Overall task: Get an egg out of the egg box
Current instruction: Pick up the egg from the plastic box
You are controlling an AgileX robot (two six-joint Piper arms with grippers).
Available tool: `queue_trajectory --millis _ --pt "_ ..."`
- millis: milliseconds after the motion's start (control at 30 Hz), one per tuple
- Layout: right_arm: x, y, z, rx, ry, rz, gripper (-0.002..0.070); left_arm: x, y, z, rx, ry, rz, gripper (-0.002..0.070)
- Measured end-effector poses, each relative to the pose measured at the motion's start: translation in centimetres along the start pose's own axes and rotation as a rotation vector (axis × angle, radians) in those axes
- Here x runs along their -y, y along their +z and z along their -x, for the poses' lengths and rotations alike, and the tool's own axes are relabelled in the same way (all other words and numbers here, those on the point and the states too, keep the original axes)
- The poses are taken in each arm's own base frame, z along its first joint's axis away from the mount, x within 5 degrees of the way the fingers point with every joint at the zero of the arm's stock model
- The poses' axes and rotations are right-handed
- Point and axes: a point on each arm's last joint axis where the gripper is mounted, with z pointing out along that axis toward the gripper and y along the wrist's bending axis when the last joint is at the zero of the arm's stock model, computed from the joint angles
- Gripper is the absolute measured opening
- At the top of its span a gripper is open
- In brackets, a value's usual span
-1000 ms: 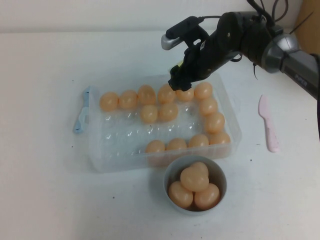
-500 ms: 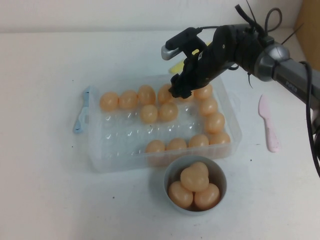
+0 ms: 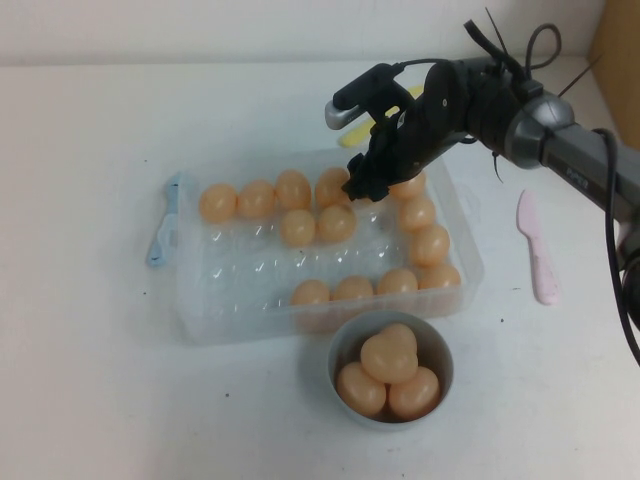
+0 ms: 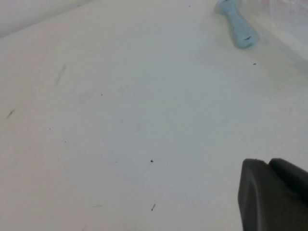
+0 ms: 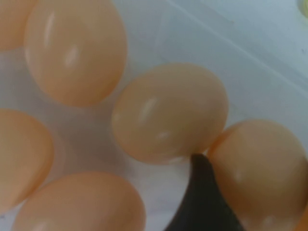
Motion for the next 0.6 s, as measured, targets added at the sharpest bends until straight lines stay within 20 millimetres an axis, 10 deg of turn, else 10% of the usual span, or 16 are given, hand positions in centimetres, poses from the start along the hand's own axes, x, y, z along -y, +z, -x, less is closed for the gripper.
queue_trajectory --millis 400,600 --pt "0.0 -0.5 0.3 -0.013 0.046 0.008 0.0352 0.0 0.0 0.0 0.000 0.000 0.000 -0.0003" --pt "-0.2 -4.1 1.8 -0.063 0.049 0.037 0.0352 0.0 0.0 0.0 0.000 0.002 0.001 -0.0003"
